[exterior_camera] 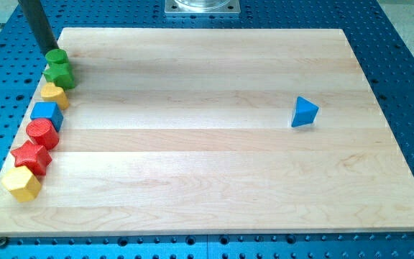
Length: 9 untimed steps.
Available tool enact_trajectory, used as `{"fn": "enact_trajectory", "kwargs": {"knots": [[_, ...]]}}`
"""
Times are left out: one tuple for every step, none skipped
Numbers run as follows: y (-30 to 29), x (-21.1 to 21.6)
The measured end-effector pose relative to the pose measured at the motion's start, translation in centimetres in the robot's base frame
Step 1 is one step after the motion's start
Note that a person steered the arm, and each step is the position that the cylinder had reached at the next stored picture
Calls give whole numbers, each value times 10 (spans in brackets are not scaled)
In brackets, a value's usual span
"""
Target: Slide the triangle above the green circle
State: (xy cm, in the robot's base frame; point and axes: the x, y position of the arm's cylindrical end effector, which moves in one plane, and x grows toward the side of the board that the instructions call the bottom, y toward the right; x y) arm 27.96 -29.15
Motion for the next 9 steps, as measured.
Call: {"fn": "enact_trajectory", "kwargs": {"knots": [[5,6],[28,5],[55,-7],[190,1],[338,9],[481,30],[529,112],[430,185],[287,111]]}}
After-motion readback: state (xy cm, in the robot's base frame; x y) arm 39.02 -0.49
